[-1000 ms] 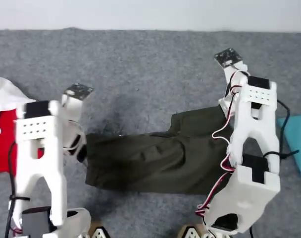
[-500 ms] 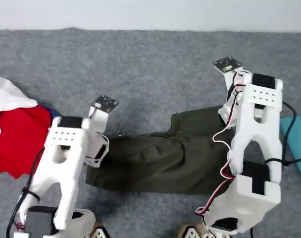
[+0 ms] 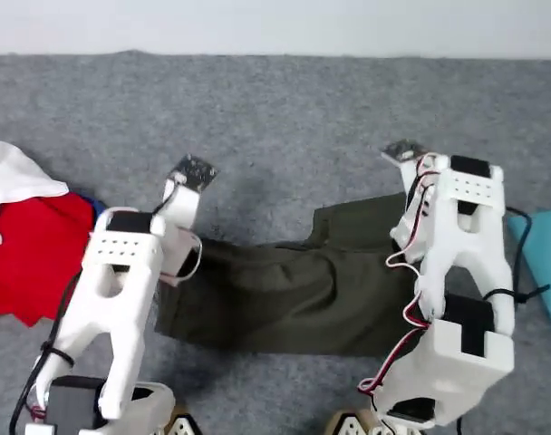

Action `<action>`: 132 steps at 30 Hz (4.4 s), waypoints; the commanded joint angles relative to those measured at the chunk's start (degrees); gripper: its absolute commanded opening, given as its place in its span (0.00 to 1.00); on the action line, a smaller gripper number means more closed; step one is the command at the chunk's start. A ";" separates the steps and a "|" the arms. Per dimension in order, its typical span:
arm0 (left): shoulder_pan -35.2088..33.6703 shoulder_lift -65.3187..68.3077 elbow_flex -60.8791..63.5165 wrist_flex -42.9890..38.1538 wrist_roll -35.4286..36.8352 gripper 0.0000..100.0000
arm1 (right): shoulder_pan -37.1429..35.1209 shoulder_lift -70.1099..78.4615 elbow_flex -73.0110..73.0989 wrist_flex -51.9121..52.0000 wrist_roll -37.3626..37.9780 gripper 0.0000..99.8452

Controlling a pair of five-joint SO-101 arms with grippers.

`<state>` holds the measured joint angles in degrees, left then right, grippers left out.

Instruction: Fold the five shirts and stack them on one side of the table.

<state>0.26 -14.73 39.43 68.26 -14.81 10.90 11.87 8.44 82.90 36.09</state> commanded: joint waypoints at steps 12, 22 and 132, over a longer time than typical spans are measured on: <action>5.19 10.73 -16.57 -13.01 15.82 0.14 | 0.22 -3.38 1.76 -0.40 0.35 0.28; 0.35 22.24 -32.04 12.66 16.44 0.16 | -0.13 -3.30 1.76 -0.66 0.44 0.28; -23.12 3.69 -10.42 29.01 -10.20 0.20 | -7.78 -2.86 -3.16 0.48 0.09 0.28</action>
<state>-23.12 -10.15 32.31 94.11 -24.04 5.80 11.87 10.29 82.02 36.00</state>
